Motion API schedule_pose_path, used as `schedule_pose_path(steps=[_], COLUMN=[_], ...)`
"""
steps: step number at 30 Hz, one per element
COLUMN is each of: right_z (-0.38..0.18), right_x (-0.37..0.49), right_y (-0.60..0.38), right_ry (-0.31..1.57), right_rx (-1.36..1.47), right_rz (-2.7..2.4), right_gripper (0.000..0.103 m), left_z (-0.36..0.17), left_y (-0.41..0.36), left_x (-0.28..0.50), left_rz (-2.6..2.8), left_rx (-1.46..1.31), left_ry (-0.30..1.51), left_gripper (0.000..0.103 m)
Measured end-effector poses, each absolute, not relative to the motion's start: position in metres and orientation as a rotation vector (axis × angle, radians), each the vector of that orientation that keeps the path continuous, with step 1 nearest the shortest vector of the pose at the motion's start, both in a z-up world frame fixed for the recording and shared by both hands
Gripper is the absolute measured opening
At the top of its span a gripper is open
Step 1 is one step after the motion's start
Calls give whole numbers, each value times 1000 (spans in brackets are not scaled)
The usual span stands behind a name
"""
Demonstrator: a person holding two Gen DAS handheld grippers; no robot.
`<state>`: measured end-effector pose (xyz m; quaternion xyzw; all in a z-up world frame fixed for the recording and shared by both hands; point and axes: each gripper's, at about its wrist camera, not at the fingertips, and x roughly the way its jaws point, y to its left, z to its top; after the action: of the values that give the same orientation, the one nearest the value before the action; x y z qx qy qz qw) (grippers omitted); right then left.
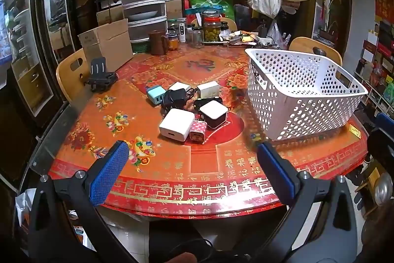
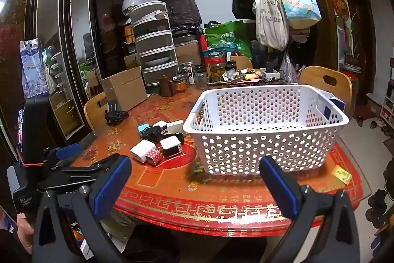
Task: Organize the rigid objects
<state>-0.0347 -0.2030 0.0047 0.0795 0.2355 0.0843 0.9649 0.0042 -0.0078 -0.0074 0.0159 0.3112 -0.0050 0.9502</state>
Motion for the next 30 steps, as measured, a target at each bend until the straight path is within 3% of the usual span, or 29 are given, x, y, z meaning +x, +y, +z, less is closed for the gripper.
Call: schedule_pose_path(steps=[30], right_z=[5], right_x=[-34], right_y=[-206], right_ry=[475], right_rx=[164], right_rz=[168], right_gripper=[103], left_z=[-11], left_y=[-8], left_x=[4], left_rz=[-18], left_rx=[42], left_ry=[644], left_gripper=[103])
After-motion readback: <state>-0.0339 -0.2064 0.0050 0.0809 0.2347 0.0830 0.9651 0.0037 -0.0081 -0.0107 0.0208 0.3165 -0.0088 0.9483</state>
